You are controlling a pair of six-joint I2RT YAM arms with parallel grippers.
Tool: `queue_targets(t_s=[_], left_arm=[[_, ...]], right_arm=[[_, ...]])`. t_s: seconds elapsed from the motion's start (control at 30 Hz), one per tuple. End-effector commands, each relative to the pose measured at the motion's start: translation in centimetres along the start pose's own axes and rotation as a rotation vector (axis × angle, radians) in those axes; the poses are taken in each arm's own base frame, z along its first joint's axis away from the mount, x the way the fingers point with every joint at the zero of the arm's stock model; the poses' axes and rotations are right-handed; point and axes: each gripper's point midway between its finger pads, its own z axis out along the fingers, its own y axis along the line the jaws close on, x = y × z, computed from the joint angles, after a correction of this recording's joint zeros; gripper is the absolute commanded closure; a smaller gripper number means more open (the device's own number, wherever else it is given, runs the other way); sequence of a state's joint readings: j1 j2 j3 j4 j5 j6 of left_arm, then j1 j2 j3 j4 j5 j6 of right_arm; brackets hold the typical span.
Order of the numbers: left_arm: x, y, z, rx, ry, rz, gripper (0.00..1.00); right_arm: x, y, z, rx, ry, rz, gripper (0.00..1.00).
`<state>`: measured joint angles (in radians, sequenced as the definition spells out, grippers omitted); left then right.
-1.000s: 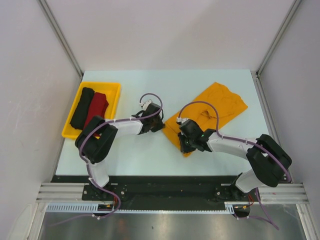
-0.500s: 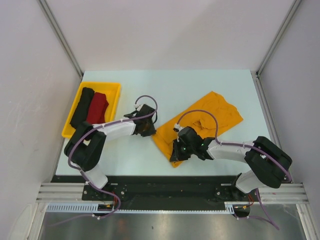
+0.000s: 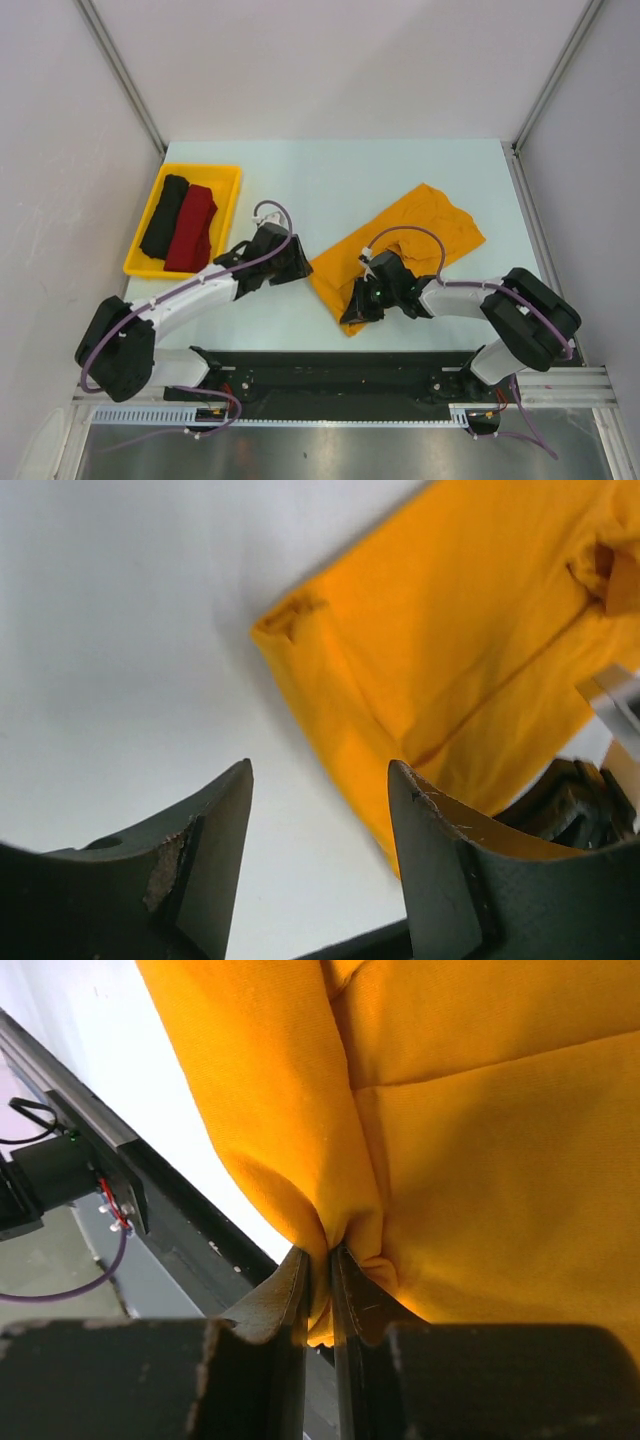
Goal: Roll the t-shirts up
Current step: Roll the T-shirt to the center of the board.
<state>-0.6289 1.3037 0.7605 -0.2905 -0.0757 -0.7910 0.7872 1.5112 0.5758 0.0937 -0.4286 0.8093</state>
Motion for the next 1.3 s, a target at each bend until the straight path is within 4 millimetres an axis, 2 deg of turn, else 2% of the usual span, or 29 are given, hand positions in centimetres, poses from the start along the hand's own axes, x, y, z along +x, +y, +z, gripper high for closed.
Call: queue_targets(t_s=[0.0,0.13,0.33,0.47,0.73,0.83,0.87,0.93,0.97,1.0,1.03,1.07,1.1,1.13,1.17,1.27], left_arm=[[3.0,-2.3,-0.4,0.1,0.042,-0.012,0.39],[4.6,-3.6,0.4,0.13,0.052,-0.027,0.38],[5.1,-4.4,1.3,0.116,0.064,-0.03,0.38],[5.8,-3.9,2.4,0.057,0.084,-0.026,0.43],[5.9,-4.9,3.4,0.018,0.11,-0.015,0.57],[6.0,-5.2,3.7,0.002,0.127,-0.002,0.64],[5.8,-5.5,3.7,0.006,0.13,-0.001,0.65],[6.3,-5.2,4.0,-0.02,0.155,0.014,0.71],[6.3,-5.5,4.1,-0.019,0.16,0.015,0.72],[6.5,-5.4,4.0,-0.025,0.176,0.023,0.73],[6.7,-5.2,4.2,-0.034,0.185,0.027,0.73],[6.6,-5.4,4.2,-0.032,0.187,0.028,0.73],[6.7,-5.4,4.2,-0.037,0.195,0.031,0.73],[6.8,-5.4,4.4,-0.041,0.2,0.033,0.73],[6.6,-5.6,4.3,-0.041,0.2,0.035,0.73],[6.4,-5.8,4.3,-0.047,0.203,0.042,0.73]], right_arm=[[0.9,0.3,0.4,-0.05,0.05,0.045,0.85],[1.1,0.1,0.4,-0.063,0.059,0.066,0.85],[1.1,-0.5,0.1,-0.061,0.056,0.089,0.85],[0.8,-0.4,-0.2,-0.067,0.045,0.091,0.86],[0.6,-0.7,-0.9,-0.043,0.012,0.068,0.85],[0.4,-0.4,-1.5,-0.022,-0.032,0.018,0.77],[-0.4,-0.1,-2.1,-0.008,-0.089,-0.012,0.69],[-0.1,0.2,-2.7,0.02,-0.115,-0.067,0.62],[-1.1,0.7,-3.5,0.037,-0.195,-0.105,0.58],[-1.7,1.3,-4.0,0.046,-0.239,-0.133,0.57],[-0.6,0.8,-4.2,0.1,-0.227,-0.179,0.55],[-1.6,0.5,-4.9,0.159,-0.302,-0.204,0.54],[-2.4,1.0,-5.7,0.175,-0.357,-0.233,0.54],[-1.9,1.1,-6.0,0.201,-0.364,-0.267,0.54],[-2.7,0.7,-6.5,0.243,-0.413,-0.296,0.52],[-3.2,1.1,-6.6,0.261,-0.428,-0.353,0.51]])
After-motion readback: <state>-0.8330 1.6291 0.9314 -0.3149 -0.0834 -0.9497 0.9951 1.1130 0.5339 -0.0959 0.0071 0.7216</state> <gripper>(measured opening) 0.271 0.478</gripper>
